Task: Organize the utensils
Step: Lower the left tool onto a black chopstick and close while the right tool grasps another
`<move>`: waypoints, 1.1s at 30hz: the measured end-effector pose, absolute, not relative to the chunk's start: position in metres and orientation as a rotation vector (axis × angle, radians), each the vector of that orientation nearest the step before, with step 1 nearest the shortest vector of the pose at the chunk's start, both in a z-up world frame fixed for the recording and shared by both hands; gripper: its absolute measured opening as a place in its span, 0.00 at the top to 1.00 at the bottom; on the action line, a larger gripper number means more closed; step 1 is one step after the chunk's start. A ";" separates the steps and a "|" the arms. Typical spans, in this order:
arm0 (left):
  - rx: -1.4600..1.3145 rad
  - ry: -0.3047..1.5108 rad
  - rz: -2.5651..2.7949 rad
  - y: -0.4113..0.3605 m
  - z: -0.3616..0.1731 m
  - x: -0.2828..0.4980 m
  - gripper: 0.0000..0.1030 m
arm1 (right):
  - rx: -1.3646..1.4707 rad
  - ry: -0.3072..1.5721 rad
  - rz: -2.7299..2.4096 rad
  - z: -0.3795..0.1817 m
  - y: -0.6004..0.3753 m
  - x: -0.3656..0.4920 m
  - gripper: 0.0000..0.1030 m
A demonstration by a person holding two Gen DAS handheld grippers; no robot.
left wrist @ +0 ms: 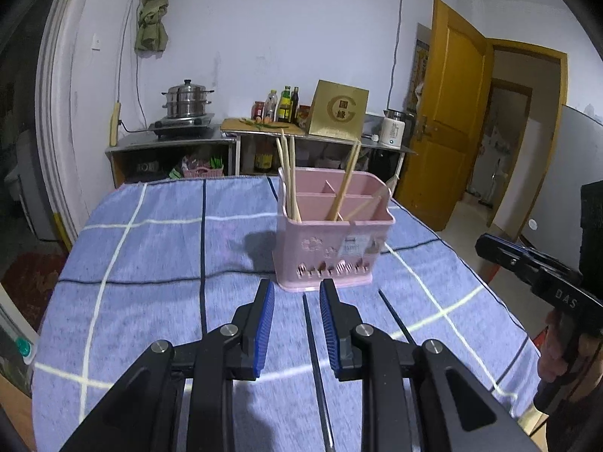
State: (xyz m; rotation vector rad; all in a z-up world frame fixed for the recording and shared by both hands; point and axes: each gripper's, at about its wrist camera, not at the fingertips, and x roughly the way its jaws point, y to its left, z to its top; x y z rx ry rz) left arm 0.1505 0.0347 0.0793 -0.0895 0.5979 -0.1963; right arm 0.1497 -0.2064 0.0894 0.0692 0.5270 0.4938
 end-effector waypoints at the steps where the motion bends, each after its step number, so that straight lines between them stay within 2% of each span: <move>1: -0.086 0.604 -0.199 0.033 0.076 0.147 0.76 | 0.070 0.534 0.490 0.086 -0.207 0.148 0.88; 15: -0.056 0.684 -0.214 0.019 0.050 0.154 0.76 | 0.062 0.619 0.470 0.056 -0.211 0.145 0.88; 33: 0.036 0.902 -0.241 -0.009 -0.008 0.247 0.76 | 0.013 0.833 0.411 -0.007 -0.199 0.206 0.88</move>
